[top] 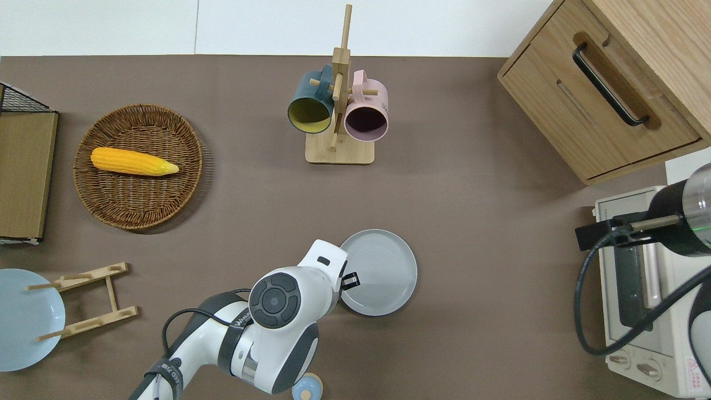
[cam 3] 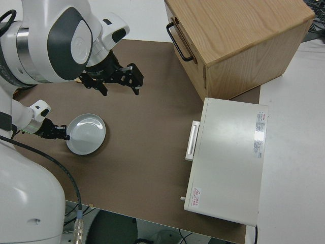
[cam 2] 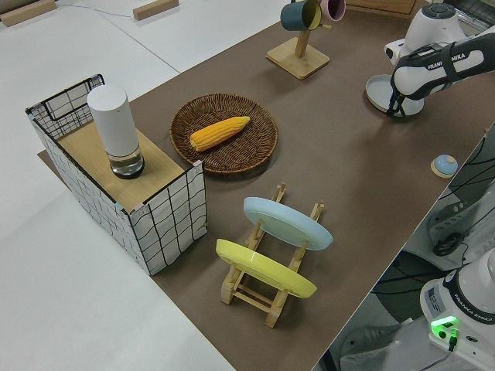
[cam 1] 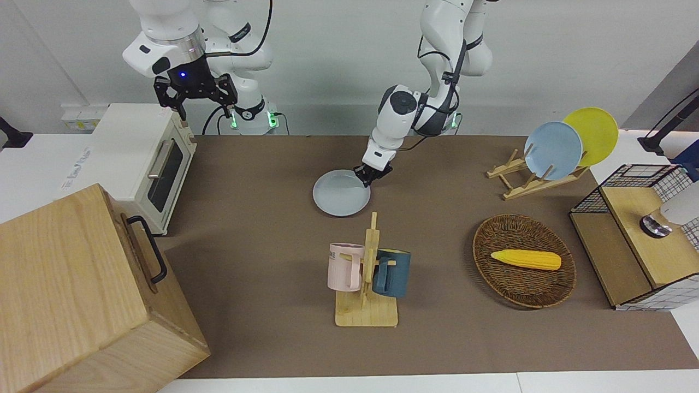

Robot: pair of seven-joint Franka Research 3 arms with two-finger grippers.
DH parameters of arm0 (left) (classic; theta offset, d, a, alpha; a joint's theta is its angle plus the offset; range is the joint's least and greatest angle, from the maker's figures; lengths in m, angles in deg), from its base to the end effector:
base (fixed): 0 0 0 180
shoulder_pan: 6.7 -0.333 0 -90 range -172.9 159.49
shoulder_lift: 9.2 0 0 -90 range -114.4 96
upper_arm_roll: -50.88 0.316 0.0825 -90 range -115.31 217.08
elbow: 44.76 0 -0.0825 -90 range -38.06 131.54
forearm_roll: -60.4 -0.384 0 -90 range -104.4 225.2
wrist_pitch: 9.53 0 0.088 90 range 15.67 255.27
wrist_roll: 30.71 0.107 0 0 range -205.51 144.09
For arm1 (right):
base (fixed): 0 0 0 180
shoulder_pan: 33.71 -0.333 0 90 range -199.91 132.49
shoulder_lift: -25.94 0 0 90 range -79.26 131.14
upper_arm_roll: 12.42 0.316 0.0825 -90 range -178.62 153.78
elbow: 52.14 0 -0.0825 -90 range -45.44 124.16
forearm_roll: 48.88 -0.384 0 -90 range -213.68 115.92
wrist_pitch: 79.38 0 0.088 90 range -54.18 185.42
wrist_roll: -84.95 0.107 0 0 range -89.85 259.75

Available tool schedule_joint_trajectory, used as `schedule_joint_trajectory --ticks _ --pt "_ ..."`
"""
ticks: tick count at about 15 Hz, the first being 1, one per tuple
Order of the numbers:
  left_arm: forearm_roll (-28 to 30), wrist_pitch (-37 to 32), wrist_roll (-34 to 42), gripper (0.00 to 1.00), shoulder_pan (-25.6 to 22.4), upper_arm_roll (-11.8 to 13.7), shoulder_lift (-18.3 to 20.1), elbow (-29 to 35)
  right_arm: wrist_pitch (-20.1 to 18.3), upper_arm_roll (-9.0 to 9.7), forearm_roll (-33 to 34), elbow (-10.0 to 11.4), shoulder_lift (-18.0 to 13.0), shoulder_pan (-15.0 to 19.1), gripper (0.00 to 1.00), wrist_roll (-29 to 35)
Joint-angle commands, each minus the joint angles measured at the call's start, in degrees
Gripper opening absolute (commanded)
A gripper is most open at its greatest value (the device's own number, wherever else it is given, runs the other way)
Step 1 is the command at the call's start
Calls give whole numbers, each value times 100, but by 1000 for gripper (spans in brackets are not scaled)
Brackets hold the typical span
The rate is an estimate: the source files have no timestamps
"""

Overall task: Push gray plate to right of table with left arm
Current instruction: 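Push the gray plate with the left gripper across the table toward the toaster oven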

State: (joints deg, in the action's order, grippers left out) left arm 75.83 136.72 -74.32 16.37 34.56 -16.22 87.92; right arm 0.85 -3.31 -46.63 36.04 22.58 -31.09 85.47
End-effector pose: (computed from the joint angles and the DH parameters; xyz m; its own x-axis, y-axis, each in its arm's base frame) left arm 0.4129 -0.3342 0.3030 0.9568 0.2806 -0.0757 0.2905 -0.9330 0.2125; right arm 0.5151 0.0567 0.6562 0.9921 0.0960 -0.0801 0.1001 -0.9938 0.0491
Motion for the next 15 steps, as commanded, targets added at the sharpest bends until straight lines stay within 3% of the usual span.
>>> schedule_joint_trajectory --ticks 1,14,15 --pt "3 308 -463 0 321 51 -440 -373 -68 30 3 23 -60 46 996 -43" --pt "-347 387 -1105 0 822 59 -1222 -1270 -68 30 -5 23 -60 46 996 -43" --pt "-383 387 -1105 82 822 59 -1222 -1270 -68 30 -5 23 -60 46 996 -43"
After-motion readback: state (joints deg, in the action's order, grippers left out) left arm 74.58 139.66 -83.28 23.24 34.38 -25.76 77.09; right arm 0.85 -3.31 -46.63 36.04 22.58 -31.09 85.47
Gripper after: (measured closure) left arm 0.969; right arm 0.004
